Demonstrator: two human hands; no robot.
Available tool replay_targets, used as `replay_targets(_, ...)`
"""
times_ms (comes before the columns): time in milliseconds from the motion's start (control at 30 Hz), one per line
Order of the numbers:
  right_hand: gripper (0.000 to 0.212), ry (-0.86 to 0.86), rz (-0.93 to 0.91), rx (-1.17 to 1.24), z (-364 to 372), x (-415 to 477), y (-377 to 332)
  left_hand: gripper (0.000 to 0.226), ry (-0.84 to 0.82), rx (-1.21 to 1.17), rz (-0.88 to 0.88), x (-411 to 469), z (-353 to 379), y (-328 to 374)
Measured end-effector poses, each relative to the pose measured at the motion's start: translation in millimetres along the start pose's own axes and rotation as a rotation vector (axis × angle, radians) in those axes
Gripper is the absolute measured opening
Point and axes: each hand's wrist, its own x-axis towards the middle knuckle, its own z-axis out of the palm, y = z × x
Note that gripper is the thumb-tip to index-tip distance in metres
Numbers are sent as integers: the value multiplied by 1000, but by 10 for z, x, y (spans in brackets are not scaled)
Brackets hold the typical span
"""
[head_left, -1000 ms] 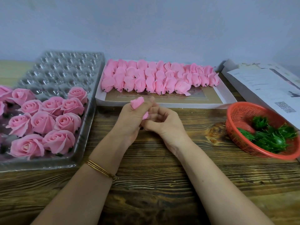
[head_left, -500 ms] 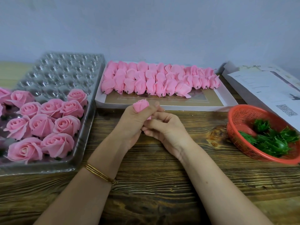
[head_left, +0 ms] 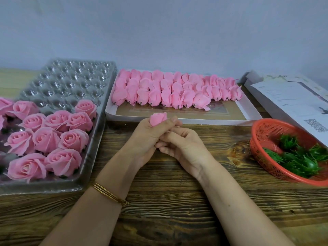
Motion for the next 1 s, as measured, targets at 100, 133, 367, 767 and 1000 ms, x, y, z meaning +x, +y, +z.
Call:
replay_targets(100, 9, -24, 76, 87, -12, -16, -63, 30, 44, 45, 58, 7, -11, -36)
replay_targets(133, 19, -21, 93, 124, -21, -16, -74, 25, 68, 95, 84, 1, -7, -48)
replay_targets(367, 30, 55, 137, 95, -2, -29, -107, 18, 110, 430, 218, -10, 16, -111)
replay_targets(767, 11, 57, 100, 161, 2, -30, -102, 23, 126, 557, 266, -26, 48, -108)
replay_targets(1000, 24, 70, 78, 136, -3, -12, -76, 16, 144, 599, 275, -31, 49, -114)
